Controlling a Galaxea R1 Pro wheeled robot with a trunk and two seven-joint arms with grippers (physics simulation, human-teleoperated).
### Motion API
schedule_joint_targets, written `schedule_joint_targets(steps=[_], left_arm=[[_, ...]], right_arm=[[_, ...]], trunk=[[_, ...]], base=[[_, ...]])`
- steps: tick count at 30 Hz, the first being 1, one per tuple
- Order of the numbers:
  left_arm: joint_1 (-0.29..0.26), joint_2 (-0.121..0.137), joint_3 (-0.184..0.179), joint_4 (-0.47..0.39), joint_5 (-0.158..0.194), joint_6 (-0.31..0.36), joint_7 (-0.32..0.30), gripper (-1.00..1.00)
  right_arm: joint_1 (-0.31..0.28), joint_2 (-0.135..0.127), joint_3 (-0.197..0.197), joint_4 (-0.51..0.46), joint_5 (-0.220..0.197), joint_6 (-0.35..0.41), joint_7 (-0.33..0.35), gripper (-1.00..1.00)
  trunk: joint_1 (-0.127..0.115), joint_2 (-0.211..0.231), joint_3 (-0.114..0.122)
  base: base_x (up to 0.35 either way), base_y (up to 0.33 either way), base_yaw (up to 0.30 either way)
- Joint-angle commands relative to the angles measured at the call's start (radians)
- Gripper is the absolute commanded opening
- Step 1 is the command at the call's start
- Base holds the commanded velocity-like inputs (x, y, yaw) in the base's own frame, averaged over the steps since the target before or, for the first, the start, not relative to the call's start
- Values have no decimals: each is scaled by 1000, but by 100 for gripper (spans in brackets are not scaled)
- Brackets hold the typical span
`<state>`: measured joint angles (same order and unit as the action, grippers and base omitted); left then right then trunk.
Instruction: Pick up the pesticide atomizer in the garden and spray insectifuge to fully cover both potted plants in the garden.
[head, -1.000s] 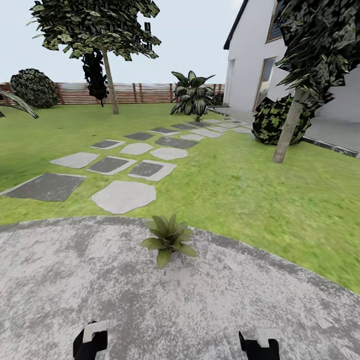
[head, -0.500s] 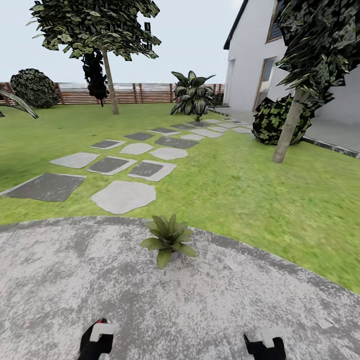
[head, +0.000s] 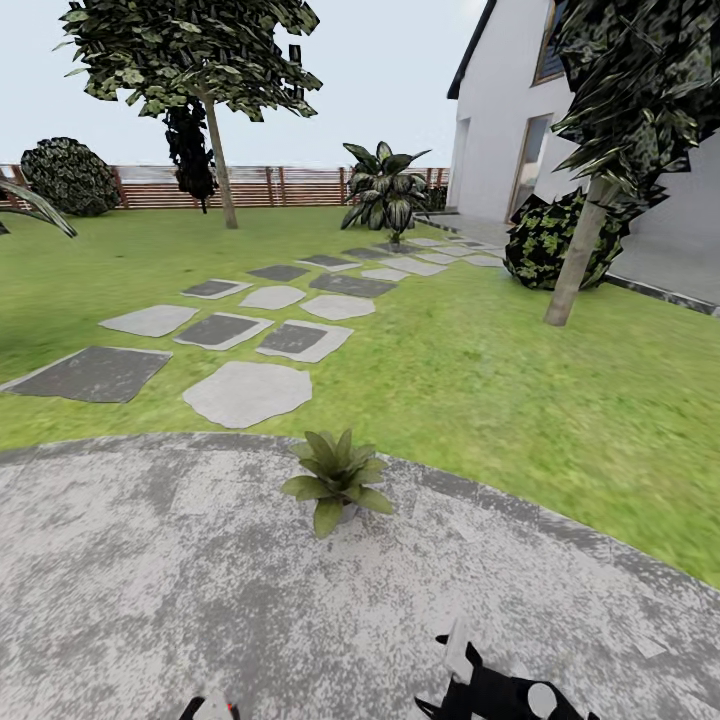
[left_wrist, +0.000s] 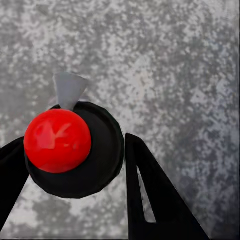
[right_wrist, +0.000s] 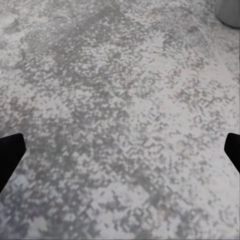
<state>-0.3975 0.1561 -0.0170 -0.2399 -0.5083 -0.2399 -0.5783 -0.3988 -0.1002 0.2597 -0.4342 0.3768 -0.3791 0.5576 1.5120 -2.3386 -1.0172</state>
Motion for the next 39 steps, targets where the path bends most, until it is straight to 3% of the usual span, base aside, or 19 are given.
schedule_joint_targets(steps=[1,3,4,6,7,12,13,15,16,18,20,26,28,35,39], left_arm=[[-1,0,-1,-7,-40,7,-6,-100],[-1,1,0,-18,-81,17,-26,-100],[-2,2,0,-28,-105,23,-64,-100],[-10,3,0,-43,-121,30,-132,-100],[-23,4,-1,-57,-126,46,-182,-100],[-59,3,-2,-78,-140,120,-268,-100],[-70,1,-2,-88,-160,136,-281,-100],[-83,-8,-1,-103,-205,151,-289,-100],[-96,-16,0,-115,-247,177,-300,-100],[-111,-24,1,-130,-289,221,-323,-100],[-119,-30,0,-147,-308,250,-348,-100],[-124,-45,0,-198,-322,272,-400,-100],[-124,-62,-1,-201,-332,273,-404,-100],[-124,-157,0,-202,-436,277,-407,-100],[-124,-194,-1,-202,-442,277,-404,-100]], right_arm=[[-1,0,2,-2,11,-3,4,100],[-1,0,4,-3,11,-1,10,100],[-1,1,5,-4,15,0,14,100],[-1,4,6,-4,43,3,29,100],[-1,12,7,-5,81,4,48,100],[-2,55,6,-28,202,46,80,100],[-3,75,6,-47,235,86,93,100],[-3,98,6,-83,261,136,119,100],[-3,112,6,-119,270,165,149,-100],[-3,122,6,-163,276,190,188,-100],[-4,126,6,-199,278,202,220,-100],[-23,134,6,-243,279,242,285,-100],[-30,142,6,-245,278,262,293,-100],[-51,163,6,-247,278,279,309,-100],[-54,168,6,-247,277,279,309,-100]], trunk=[[0,0,-1],[0,0,-1],[0,0,-1],[0,0,-1],[0,0,-1],[0,0,-1],[0,0,-1],[0,0,-1],[0,0,-1],[0,0,-1],[0,0,-1],[0,0,-1],[0,0,-1],[0,0,-1],[0,0,-1]], base=[[0,0,0],[0,0,0],[0,0,0],[0,0,0],[0,0,0],[0,0,0],[0,0,0],[0,0,0],[0,0,0],[0,0,0],[0,0,0],[0,0,0],[0,0,0],[0,0,0],[0,0,0]])
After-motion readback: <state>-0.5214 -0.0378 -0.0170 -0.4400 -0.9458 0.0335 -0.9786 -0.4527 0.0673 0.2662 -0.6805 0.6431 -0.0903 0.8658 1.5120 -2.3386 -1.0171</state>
